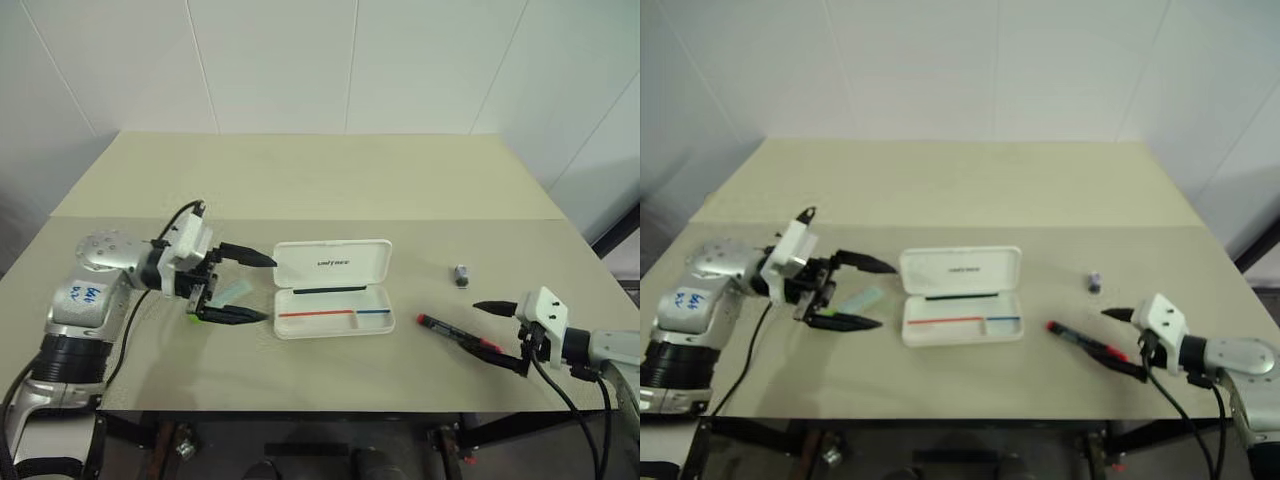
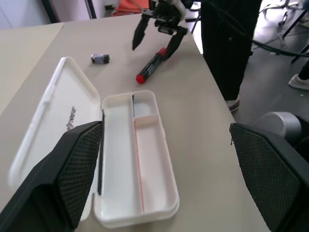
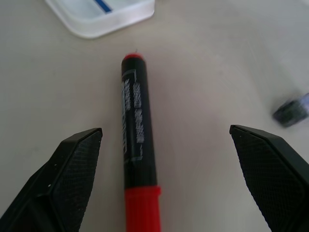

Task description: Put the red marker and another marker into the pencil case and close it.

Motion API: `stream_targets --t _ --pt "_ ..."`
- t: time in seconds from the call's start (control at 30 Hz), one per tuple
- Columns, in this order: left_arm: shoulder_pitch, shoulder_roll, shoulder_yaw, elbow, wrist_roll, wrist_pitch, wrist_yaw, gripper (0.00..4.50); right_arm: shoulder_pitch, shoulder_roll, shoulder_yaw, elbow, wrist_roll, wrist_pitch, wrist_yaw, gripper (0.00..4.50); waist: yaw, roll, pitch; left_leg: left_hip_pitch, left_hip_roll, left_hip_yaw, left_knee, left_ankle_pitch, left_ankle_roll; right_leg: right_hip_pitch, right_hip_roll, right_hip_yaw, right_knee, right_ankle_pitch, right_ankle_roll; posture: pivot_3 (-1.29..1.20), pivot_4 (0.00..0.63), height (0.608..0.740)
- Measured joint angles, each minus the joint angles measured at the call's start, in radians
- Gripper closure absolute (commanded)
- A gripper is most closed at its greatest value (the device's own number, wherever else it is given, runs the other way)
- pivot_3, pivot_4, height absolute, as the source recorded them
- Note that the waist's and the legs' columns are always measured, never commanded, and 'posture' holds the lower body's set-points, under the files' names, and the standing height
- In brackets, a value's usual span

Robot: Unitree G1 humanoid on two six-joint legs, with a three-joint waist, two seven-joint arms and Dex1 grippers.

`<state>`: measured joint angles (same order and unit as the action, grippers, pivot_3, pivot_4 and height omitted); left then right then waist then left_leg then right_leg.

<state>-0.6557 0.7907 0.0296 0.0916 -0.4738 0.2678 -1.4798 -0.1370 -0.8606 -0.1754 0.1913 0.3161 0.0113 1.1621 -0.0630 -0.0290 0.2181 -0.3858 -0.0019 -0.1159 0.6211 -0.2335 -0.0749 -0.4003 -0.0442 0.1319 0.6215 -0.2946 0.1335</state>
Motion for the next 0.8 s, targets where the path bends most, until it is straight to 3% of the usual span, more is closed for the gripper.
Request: stream_targets --t 0.13,0.23,0.57,0.8 --pt "0.008 0.015 0.0 0.0 -0.001 0.01 -0.007 0.01 0.002 0.002 0.011 0.03 -0.009 -0.015 0.009 0.0 0.002 0.0 0.0 0.0 0.0 0.0 0.0 0.0 0.0 0.0 0.0 0.0 0.0 0.0 0.0 0.0 0.15 0.74" --pt "0.01 0.02 0.007 0.007 -0.001 0.009 -0.008 0.0 0.003 0.019 0.014 0.072 -0.016 -0.036 0.019 0.59 0.003 0.0 0.0 0.0 0.0 0.0 0.0 0.0 0.0 0.0 0.0 0.0 0.0 0.0 0.0 0.0 0.15 0.74" --pt "0.01 0.035 0.007 0.034 0.008 -0.01 -0.009 0.0 -0.004 0.06 0.041 0.08 -0.017 -0.083 0.031 3.9 -0.021 -0.001 0.001 0.001 0.0 0.001 0.007 0.0 0.0 0.004 0.0 0.001 0.0 0.002 0.0 0.0 0.15 0.74" --pt "0.005 0.034 -0.005 0.037 0.014 -0.042 -0.014 0.0 -0.034 0.061 0.042 0.092 -0.041 -0.1 -0.004 3.9 -0.021 -0.001 0.001 0.001 0.0 0.001 0.006 0.0 0.0 0.003 0.0 0.002 0.0 0.002 0.0 0.0 0.15 0.74"
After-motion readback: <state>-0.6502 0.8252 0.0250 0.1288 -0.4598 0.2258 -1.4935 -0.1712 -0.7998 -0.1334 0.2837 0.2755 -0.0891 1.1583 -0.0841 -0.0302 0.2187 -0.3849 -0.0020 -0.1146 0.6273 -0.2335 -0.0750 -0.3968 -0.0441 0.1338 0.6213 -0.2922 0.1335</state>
